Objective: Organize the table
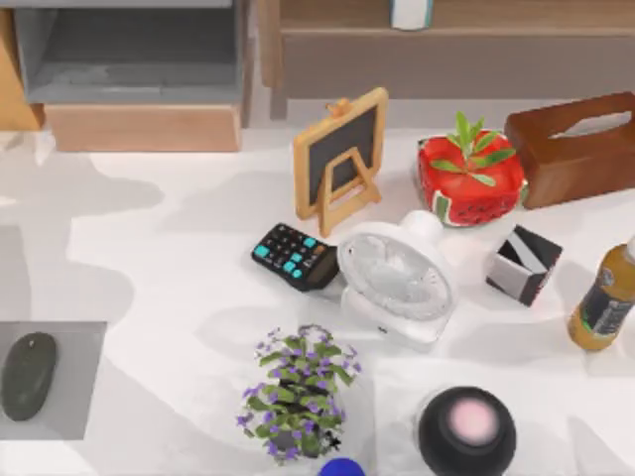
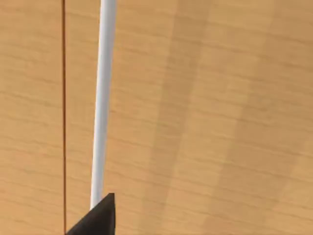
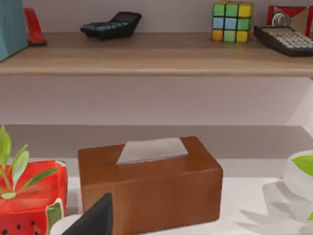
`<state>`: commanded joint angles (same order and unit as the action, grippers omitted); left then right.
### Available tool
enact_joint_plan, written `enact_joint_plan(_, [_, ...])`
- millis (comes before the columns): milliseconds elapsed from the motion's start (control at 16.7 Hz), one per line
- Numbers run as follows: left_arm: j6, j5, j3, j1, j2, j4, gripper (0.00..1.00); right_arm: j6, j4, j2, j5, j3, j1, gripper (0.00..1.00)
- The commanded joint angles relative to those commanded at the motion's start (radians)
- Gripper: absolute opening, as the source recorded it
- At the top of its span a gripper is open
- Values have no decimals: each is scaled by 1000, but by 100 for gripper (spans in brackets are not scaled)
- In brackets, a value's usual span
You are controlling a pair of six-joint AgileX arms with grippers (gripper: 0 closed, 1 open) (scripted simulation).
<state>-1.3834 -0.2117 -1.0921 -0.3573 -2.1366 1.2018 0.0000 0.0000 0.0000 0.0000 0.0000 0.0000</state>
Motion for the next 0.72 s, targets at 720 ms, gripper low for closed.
enact_joint_plan(720, [480,690,-267,243,200,119,100,0,0,0,0,0,0,100])
